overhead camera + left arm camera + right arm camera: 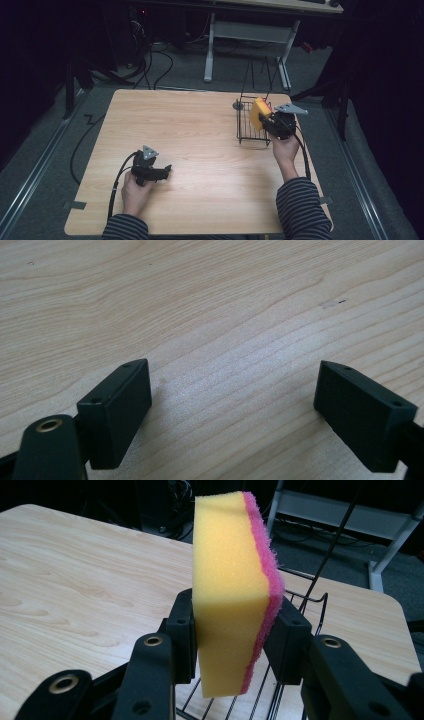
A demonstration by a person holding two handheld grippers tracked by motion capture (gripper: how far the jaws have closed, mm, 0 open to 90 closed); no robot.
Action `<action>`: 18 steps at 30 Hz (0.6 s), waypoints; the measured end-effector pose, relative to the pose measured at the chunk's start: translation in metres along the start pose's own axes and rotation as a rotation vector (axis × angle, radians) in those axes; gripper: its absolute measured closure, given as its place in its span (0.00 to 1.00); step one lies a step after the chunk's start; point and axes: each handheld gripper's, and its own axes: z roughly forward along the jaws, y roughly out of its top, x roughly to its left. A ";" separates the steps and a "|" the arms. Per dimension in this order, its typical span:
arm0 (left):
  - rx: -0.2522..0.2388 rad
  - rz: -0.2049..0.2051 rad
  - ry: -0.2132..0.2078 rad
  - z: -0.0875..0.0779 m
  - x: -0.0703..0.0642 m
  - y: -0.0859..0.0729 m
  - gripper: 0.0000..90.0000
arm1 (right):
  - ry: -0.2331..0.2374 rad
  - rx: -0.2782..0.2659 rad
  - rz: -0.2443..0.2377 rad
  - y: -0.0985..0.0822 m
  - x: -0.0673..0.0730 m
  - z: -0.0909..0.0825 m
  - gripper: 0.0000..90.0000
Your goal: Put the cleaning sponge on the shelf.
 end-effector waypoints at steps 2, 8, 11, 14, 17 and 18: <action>0.000 0.000 0.000 0.000 0.000 0.000 0.18 | -0.006 0.006 -0.002 -0.001 0.000 0.005 0.69; 0.000 0.000 0.000 0.000 0.000 0.000 0.18 | -0.020 0.026 0.006 -0.002 0.001 0.022 0.69; 0.000 0.000 0.000 0.000 0.000 0.000 0.18 | -0.028 0.031 0.012 -0.004 -0.001 0.028 0.68; 0.000 0.000 0.000 0.000 0.000 0.000 0.18 | -0.044 0.044 0.021 -0.006 -0.003 0.034 0.68; 0.000 0.000 0.000 0.000 0.000 0.000 0.18 | -0.054 0.049 0.043 -0.008 -0.007 0.038 0.68; 0.000 0.000 0.000 0.000 0.000 0.000 0.18 | -0.052 0.049 0.053 -0.008 -0.008 0.039 0.68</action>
